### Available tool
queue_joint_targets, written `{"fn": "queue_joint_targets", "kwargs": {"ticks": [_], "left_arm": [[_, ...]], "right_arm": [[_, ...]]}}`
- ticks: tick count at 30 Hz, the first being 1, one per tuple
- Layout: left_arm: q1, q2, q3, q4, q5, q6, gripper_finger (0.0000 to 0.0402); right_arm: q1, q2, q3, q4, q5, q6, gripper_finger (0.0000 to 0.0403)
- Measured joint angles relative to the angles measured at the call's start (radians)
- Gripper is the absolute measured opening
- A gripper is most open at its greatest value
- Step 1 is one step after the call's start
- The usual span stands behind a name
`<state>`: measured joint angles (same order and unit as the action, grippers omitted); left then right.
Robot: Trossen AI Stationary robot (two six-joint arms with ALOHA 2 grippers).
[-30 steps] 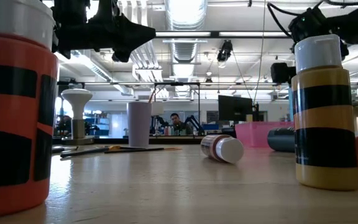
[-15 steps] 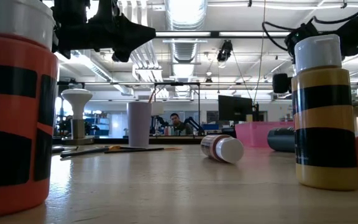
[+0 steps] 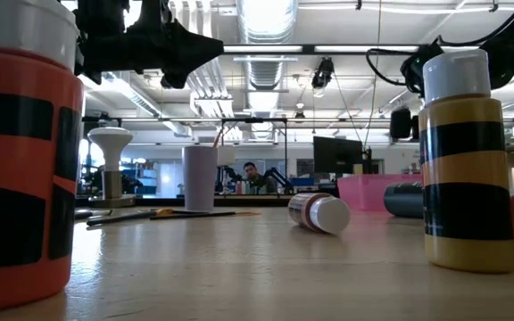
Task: Pick & Place Paint Supplies
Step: Put the large blue paint bottle into the pink bin
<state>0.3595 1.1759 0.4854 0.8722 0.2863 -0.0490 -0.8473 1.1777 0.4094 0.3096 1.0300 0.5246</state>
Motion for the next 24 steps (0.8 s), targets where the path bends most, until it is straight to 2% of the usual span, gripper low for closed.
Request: {"fn": "queue_joint_targets", "kwargs": {"ticks": [6,14,20,24], "left_arm": [[0.000,0.000,0.000,0.001,0.000,0.000,0.0080],[0.000,0.000,0.000,0.014,0.000,0.016,0.0081],[0.000,0.000,0.000,0.037,0.000,0.021,0.0080],[0.000,0.000,0.000,0.043,0.000,0.022,0.0080]], "right_arm": [[-0.002,0.051,0.009,0.024,0.051,0.008,0.0114],[-0.002,0.071,0.010,0.053,0.064,0.048,0.0136],[-0.002,0.085,0.010,0.060,0.073,0.045,0.0116],[-0.002,0.090,0.010,0.069,0.076,0.045,0.0120]]}}
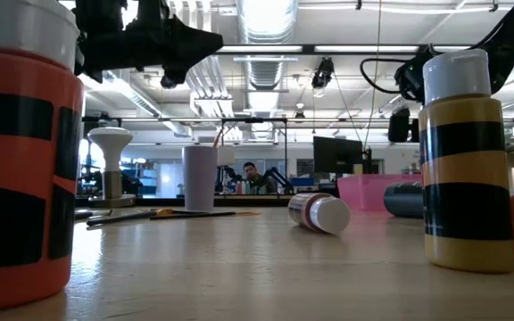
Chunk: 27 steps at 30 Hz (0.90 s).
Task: Pick & Place Paint Supplies
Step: Put the large blue paint bottle into the pink bin
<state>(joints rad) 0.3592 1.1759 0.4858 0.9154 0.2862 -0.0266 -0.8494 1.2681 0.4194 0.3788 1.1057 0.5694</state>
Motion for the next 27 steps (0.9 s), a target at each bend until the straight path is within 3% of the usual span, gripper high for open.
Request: {"fn": "queue_joint_targets", "kwargs": {"ticks": [5,14,21,27], "left_arm": [[0.000,0.000,0.000,0.003,0.000,0.003,0.0080],[0.000,0.000,0.000,0.005,0.000,0.008,0.0081],[0.000,0.000,0.000,0.005,0.000,0.011,0.0081],[0.000,0.000,0.000,0.005,0.000,0.011,0.0081]], "right_arm": [[0.000,-0.001,0.000,0.017,0.003,-0.001,0.0137],[0.000,-0.002,-0.001,0.014,0.006,-0.022,0.0123],[0.000,-0.002,0.000,0.029,0.017,-0.021,0.0155],[0.000,-0.002,0.000,0.028,0.017,-0.018,0.0153]]}}
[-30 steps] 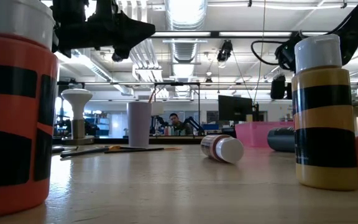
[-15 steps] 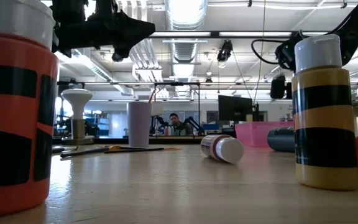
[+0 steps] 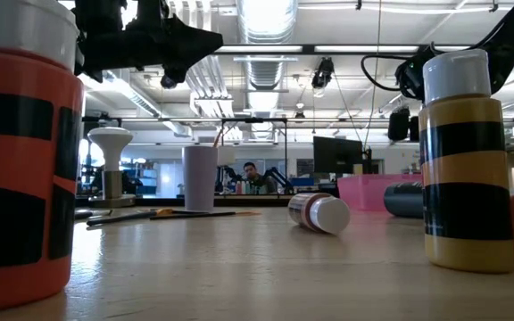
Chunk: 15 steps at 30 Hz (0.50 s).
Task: Pick & Place Paint Supplies
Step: Put the large blue paint bottle into the pink bin
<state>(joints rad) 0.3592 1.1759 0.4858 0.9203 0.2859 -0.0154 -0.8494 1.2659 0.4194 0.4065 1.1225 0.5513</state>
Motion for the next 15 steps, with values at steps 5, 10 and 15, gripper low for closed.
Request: {"fn": "queue_joint_targets", "kwargs": {"ticks": [5,10,15], "left_arm": [[0.000,0.000,0.000,0.000,0.000,0.000,0.0081],[0.000,0.000,0.000,0.000,0.000,0.000,0.0081],[0.000,0.000,0.000,-0.001,0.000,0.000,0.0081]], "right_arm": [[0.000,0.000,0.000,0.007,-0.001,0.008,0.0160],[0.000,0.000,0.000,0.018,-0.001,0.014,0.0173],[0.000,0.000,0.000,0.023,-0.001,0.015,0.0175]]}}
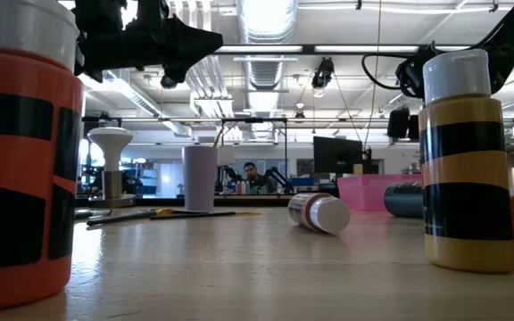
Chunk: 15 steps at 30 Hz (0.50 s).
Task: Pick & Place Paint Supplies
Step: Put the large blue paint bottle into the pink bin, then put the large green paint bottle into the pink bin
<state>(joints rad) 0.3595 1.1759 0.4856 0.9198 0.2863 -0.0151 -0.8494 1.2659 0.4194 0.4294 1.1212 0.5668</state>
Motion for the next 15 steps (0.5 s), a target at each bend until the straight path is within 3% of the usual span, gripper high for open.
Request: {"fn": "queue_joint_targets", "kwargs": {"ticks": [15], "left_arm": [[0.000,0.000,0.000,-0.001,0.000,0.004,0.0081]], "right_arm": [[0.000,0.000,0.011,0.031,0.036,-0.048,0.0168]]}}
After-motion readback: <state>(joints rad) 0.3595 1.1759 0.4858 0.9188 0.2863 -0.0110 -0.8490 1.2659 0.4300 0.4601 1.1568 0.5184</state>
